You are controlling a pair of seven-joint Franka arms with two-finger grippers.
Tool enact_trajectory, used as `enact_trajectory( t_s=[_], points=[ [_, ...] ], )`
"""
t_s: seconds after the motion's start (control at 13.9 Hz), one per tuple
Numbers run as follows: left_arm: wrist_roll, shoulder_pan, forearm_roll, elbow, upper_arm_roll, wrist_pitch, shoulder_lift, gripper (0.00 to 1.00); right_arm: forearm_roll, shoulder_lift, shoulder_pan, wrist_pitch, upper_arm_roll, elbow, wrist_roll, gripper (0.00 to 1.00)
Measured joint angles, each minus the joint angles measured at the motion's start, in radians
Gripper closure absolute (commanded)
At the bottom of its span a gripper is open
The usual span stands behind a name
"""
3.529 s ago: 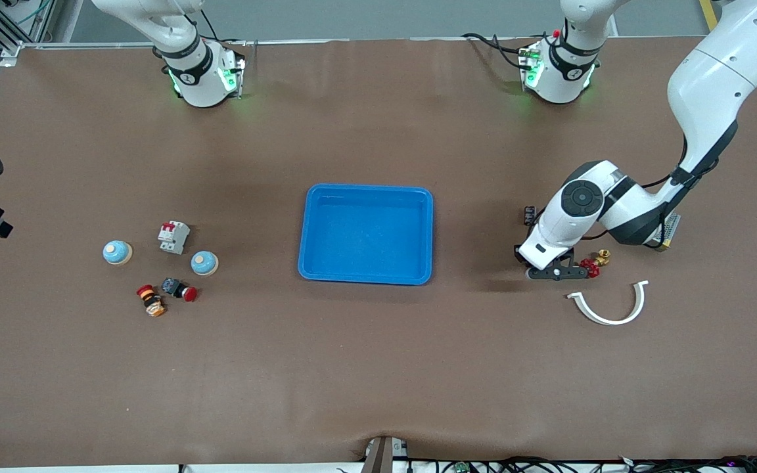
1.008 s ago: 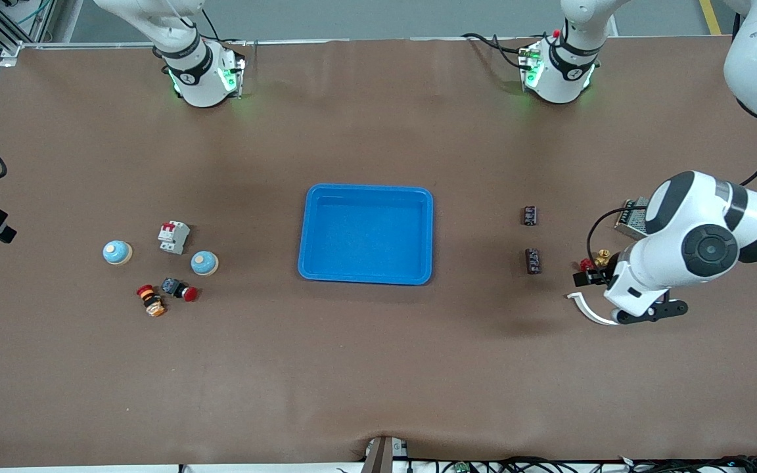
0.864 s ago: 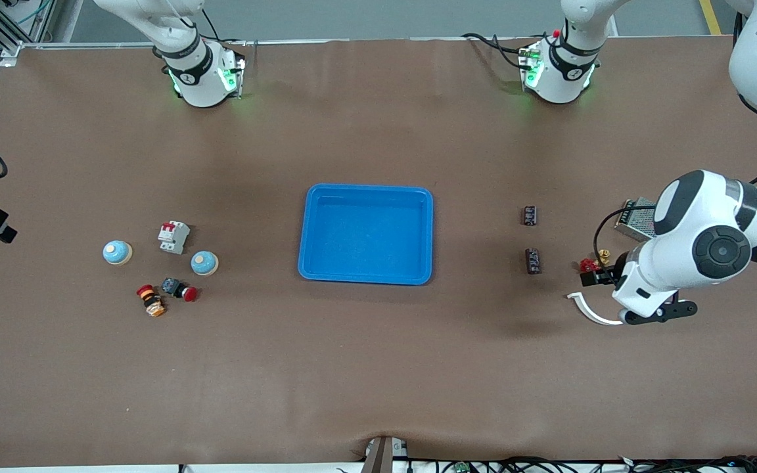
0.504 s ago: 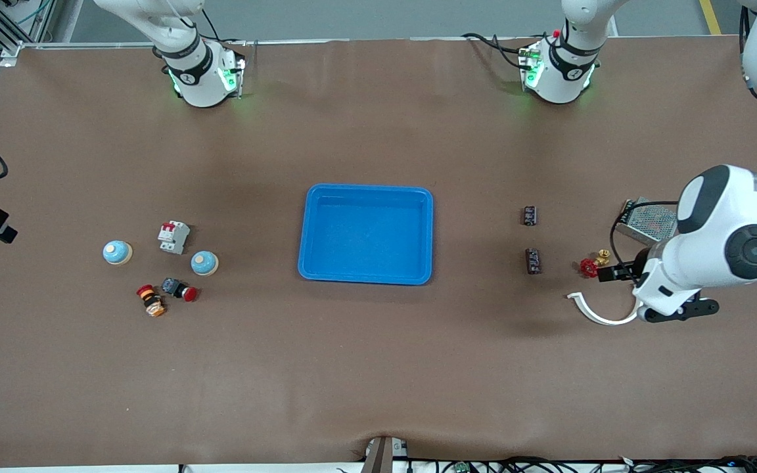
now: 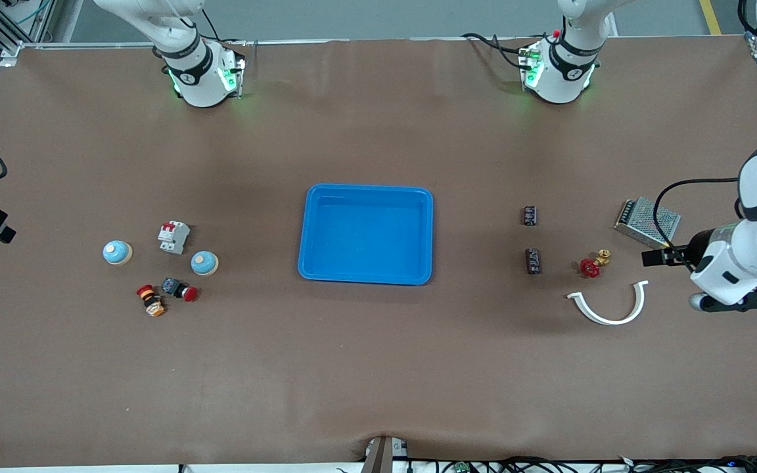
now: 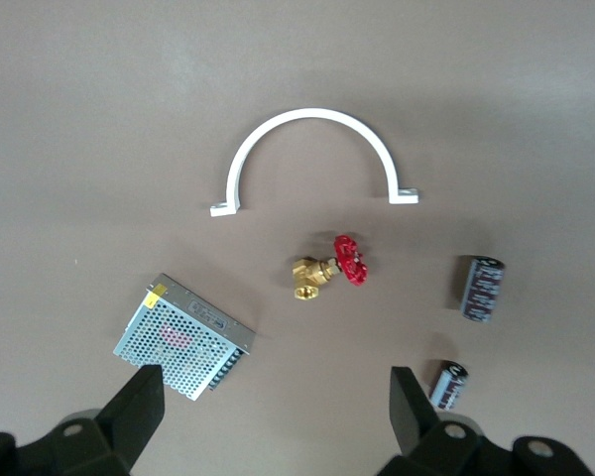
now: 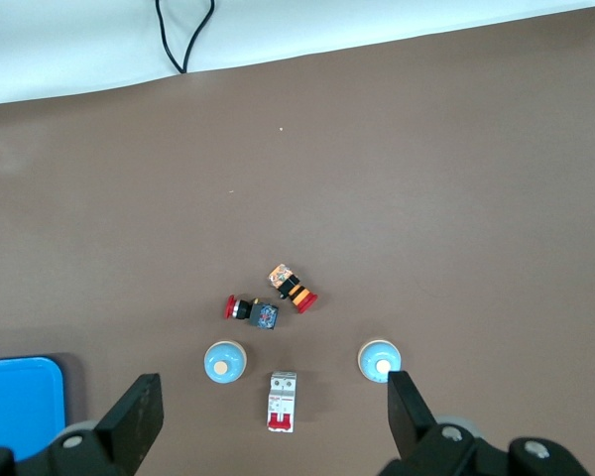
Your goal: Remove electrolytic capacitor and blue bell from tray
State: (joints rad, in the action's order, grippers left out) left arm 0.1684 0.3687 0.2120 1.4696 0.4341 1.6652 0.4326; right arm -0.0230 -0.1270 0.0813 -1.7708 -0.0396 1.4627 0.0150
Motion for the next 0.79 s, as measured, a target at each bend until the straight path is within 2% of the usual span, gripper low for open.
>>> enact_trajectory(
  t_s=[0.29, 0.58, 0.79],
  points=[
    [-0.027, -0.145, -0.083, -0.005, -0.178, -0.002, -0.097, 0.0, 0.043, -0.004, -0.001, -0.007, 0.011, 0.0, -0.001, 0.0],
    [-0.032, -0.261, -0.097, -0.006, -0.273, -0.036, -0.187, 0.0, 0.045, -0.014, -0.001, 0.003, 0.013, 0.004, -0.001, 0.0],
    [-0.034, -0.324, -0.173, -0.006, -0.354, -0.055, -0.239, 0.0, 0.046, -0.015, -0.001, 0.066, 0.013, 0.005, -0.001, 0.0]
  ],
)
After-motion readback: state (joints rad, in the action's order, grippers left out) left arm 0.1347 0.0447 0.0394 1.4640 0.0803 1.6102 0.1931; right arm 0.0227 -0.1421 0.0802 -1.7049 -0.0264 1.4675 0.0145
